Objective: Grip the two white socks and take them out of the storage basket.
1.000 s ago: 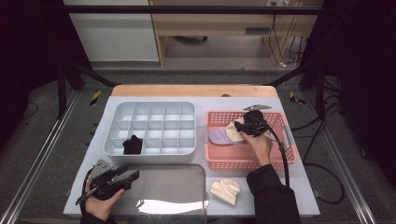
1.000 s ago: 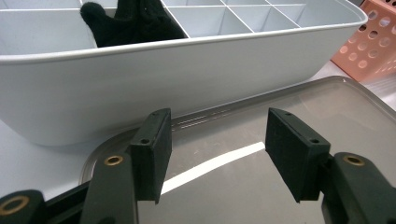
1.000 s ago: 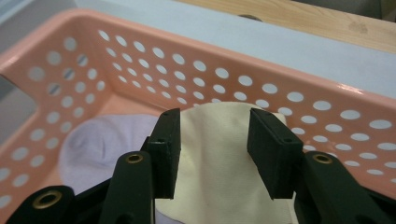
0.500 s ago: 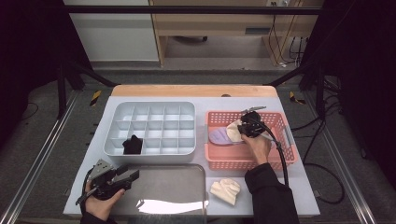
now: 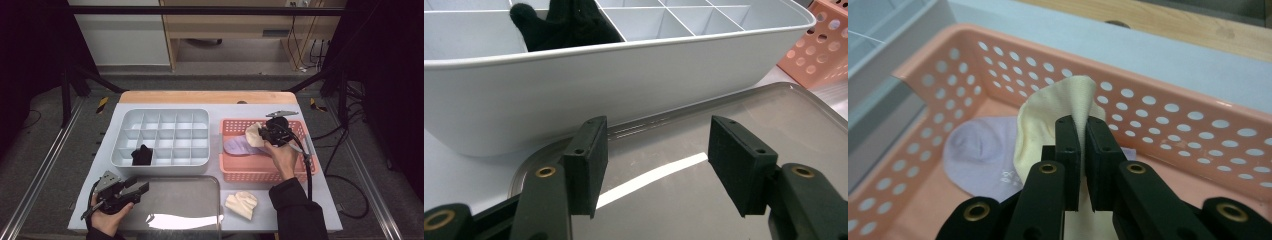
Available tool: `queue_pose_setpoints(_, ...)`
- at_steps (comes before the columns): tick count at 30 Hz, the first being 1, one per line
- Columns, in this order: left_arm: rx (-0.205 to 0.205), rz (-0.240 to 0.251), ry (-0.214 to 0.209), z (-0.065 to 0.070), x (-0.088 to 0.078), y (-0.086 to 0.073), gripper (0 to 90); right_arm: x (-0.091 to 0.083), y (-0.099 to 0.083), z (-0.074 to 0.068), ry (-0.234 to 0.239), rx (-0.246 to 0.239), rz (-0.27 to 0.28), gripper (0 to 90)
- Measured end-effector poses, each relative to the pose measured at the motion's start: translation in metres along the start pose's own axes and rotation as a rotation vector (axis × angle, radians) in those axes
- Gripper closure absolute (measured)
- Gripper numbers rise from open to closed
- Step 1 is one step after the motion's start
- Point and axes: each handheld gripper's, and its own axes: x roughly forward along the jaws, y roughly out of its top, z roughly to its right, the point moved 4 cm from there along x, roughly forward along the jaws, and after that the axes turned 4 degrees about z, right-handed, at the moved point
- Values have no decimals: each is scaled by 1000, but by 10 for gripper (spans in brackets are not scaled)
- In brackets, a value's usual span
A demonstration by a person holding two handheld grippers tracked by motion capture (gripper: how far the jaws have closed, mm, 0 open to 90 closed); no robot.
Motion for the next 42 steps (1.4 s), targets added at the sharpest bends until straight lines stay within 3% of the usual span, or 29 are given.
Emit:
queue_pose_setpoints(13, -2, -2, -4, 1, -1, 1, 404, -53, 10, -18, 79, -25, 147, 863)
queue_pose_setpoints(24, -6, -6, -5, 1, -1, 1, 404, -100, 5, -42, 164, -60, 245, 863)
queue_pose_setpoints(27, -9, -4, -5, 1, -1, 1, 403, -109, 1, -48, 199, -45, 274, 863)
queue_pose_setpoints(37, -10, -11, -3, 1, 0, 1, 403, -128, -24, -52, 240, -20, 342, 863)
queue_pose_setpoints(42, -9, -14, -1, 1, 0, 1, 403, -141, -33, -58, 272, -41, 368, 863)
